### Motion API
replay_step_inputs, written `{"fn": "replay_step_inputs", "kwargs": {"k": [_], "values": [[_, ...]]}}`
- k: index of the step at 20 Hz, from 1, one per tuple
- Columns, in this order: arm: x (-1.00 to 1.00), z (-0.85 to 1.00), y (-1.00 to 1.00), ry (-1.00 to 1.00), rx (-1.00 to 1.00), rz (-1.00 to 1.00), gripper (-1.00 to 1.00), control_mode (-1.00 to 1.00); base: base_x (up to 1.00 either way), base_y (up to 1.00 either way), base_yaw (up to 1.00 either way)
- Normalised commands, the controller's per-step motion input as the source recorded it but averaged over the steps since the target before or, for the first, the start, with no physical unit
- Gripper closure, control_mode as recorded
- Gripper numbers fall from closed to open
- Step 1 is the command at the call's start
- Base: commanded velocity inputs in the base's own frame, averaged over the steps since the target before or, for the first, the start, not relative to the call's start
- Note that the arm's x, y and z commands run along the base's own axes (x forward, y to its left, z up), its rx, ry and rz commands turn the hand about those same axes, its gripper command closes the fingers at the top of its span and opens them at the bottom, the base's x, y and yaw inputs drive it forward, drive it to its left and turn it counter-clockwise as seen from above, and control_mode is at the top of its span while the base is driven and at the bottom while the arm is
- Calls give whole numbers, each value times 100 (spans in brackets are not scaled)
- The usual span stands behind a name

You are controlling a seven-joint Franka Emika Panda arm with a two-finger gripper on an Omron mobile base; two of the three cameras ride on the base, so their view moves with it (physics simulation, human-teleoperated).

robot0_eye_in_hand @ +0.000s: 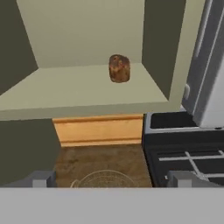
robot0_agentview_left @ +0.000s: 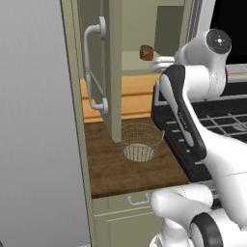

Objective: Open the cabinet, pick up the bread from the cabinet and place it in the basket. Then move the basket to the dining counter.

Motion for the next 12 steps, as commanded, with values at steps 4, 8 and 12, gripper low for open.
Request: {"fn": "replay_step_inputs", "kwargs": {"k": [4, 8, 12], "values": [[53, 0, 0, 0, -7, -6, -100, -100, 0, 0, 0], [62, 0, -14, 0, 0, -1, -100, -100, 0, 0, 0], [66, 0, -7, 0, 0, 0, -100, -100, 0, 0, 0]]}}
